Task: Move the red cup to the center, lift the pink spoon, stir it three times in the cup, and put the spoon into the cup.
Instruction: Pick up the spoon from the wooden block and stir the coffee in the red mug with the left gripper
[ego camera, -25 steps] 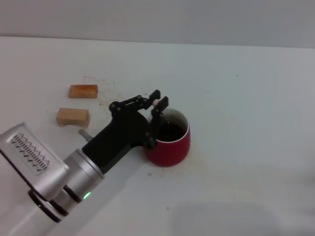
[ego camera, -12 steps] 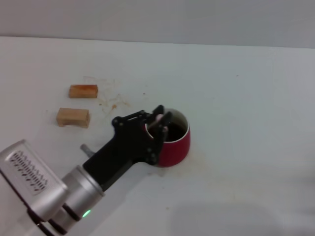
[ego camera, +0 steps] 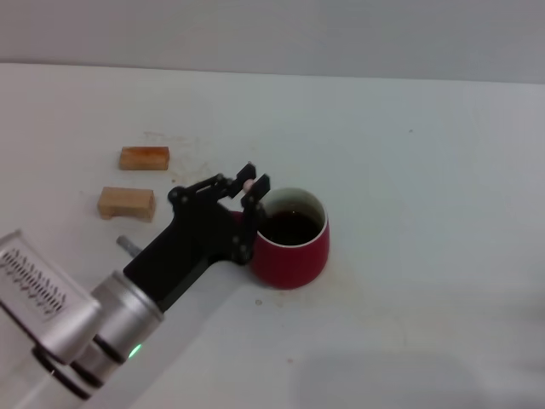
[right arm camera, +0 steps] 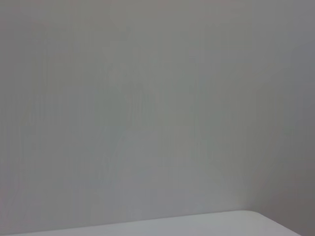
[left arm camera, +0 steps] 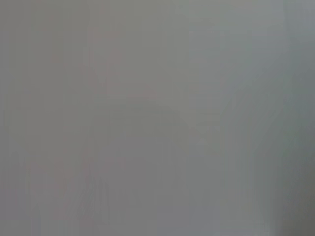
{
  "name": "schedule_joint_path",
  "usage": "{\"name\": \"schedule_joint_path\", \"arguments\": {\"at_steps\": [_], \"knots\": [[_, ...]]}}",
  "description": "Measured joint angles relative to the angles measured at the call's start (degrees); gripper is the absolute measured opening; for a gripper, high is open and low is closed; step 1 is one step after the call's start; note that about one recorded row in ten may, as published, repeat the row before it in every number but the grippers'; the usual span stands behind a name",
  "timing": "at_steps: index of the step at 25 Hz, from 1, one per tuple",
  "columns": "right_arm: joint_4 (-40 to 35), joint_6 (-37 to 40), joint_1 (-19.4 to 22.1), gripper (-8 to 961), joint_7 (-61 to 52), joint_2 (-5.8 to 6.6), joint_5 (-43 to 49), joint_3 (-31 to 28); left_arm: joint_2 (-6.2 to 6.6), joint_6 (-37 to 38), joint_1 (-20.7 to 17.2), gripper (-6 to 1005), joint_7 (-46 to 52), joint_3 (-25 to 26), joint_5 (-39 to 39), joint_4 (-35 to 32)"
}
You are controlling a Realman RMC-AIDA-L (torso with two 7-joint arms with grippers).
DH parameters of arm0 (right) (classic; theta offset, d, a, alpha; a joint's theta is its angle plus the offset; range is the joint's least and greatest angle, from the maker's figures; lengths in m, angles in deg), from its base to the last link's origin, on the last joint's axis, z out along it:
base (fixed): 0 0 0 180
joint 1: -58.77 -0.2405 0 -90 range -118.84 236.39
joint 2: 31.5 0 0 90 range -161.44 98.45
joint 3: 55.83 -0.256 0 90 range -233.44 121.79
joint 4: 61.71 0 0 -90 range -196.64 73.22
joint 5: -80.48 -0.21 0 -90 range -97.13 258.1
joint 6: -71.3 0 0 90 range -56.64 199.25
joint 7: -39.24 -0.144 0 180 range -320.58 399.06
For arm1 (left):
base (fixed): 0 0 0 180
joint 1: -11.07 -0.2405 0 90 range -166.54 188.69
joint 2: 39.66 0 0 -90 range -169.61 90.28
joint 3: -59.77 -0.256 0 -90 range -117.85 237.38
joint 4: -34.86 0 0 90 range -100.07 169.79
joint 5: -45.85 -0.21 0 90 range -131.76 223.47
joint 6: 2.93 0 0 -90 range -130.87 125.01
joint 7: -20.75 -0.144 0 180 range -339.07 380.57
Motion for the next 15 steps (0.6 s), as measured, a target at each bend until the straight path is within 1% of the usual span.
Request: {"name": "schedule_joint_path", "arguments": {"at_steps": [4,8,11,15], "knots": [[0.00,0.00,0.00,0,0.00,0.00,0.00,0.00,-0.24,-0.12,3.13,224,0.32,-0.31,0.11,-0.94],[0.00,0.00,0.00,-1,0.00,0.00,0.00,0.00,-0.44,-0.43,4.69,227,0.37,-2.48,-0.14,-0.20],[0.00,0.00,0.00,-1,0.00,0.00,0.00,0.00,-0.43,-0.67,4.69,229,0.31,-3.76,-0.08,0.12],[0.00,-0.04,-0.14,-1,0.00,0.02,0.00,0.00,-0.30,-0.79,1.85,232,-0.11,-4.33,-0.19,0.83]]}}
